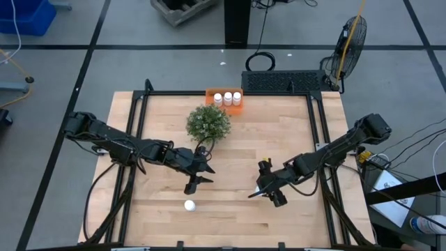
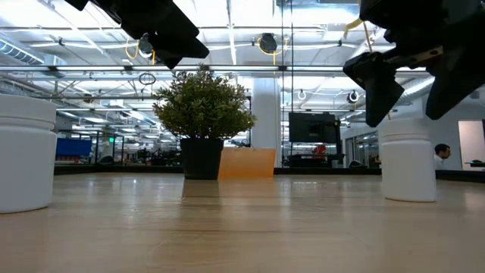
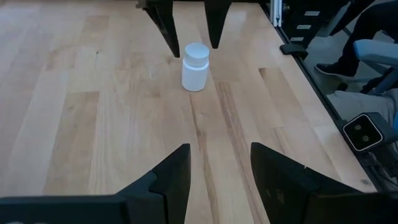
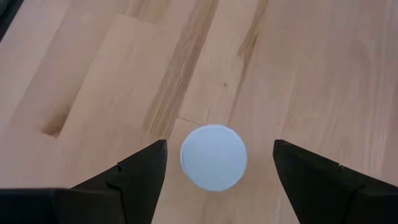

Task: Pick and place pill bottles into a basket
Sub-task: Put the white pill bottle into the orange bin

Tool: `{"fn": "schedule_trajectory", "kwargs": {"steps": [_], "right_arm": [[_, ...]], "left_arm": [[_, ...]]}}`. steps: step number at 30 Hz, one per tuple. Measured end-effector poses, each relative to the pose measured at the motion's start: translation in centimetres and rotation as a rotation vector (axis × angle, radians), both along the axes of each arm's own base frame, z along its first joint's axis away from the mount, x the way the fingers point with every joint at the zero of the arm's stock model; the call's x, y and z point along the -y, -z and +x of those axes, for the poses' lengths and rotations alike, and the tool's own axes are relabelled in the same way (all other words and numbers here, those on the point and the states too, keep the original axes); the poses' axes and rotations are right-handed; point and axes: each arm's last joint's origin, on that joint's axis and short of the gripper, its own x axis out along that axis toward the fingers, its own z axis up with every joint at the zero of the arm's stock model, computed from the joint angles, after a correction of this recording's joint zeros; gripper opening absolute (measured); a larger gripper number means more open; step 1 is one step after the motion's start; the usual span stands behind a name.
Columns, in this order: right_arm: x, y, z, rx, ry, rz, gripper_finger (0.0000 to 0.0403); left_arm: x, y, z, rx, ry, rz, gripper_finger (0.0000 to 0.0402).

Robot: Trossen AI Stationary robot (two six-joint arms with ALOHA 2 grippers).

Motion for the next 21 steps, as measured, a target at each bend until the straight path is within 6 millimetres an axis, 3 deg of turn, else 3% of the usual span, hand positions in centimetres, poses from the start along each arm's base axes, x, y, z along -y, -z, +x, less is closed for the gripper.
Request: {"fn": "schedule_trajectory", "kwargs": {"steps": [11,21], "right_arm": [[-0.8,0.2,0.2,0.023,-0.006,0.028,0.0281],[-1.1,0.2,-0.1,0.019,-0.028,0.012,0.0233]], "left_arm": [[0.5,0.0,-0.1,0.0,0.015,0.001,0.0173],[0.7,0.0,-0.2,0.0,0.018,-0.003,0.0173]]}}
